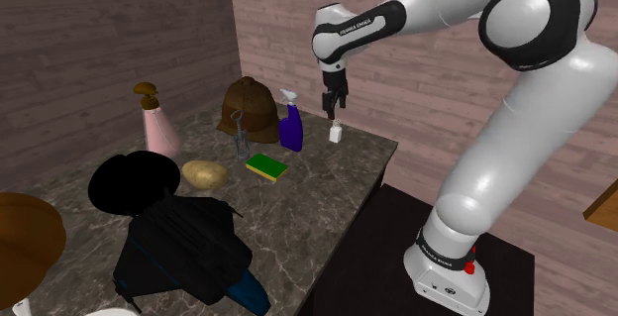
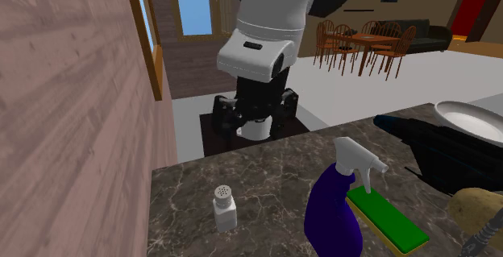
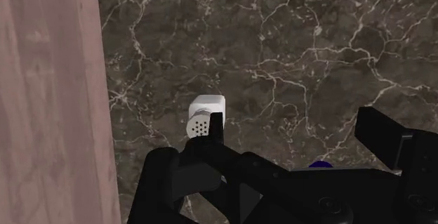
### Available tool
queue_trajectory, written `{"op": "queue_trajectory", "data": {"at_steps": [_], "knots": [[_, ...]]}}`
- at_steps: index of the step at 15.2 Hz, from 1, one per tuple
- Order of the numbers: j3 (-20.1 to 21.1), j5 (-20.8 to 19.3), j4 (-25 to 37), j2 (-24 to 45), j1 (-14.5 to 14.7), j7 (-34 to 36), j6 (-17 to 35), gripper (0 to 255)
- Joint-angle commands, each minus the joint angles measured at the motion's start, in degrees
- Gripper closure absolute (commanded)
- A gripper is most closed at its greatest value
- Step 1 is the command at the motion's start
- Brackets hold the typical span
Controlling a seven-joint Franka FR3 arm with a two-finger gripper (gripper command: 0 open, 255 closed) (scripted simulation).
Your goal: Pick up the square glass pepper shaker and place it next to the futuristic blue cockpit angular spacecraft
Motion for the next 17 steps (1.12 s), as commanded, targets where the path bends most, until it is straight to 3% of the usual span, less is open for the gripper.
{"op": "queue_trajectory", "data": {"at_steps": [1, 8, 17], "knots": [[-1.0, 0.8, 2.6, 4.6, -0.6, -1.8, 1.2, 0], [-2.9, 4.4, 13.4, 20.2, -3.3, -7.6, 2.9, 0], [-3.0, 4.6, 9.3, 21.7, -3.7, -7.7, 8.5, 0]]}}
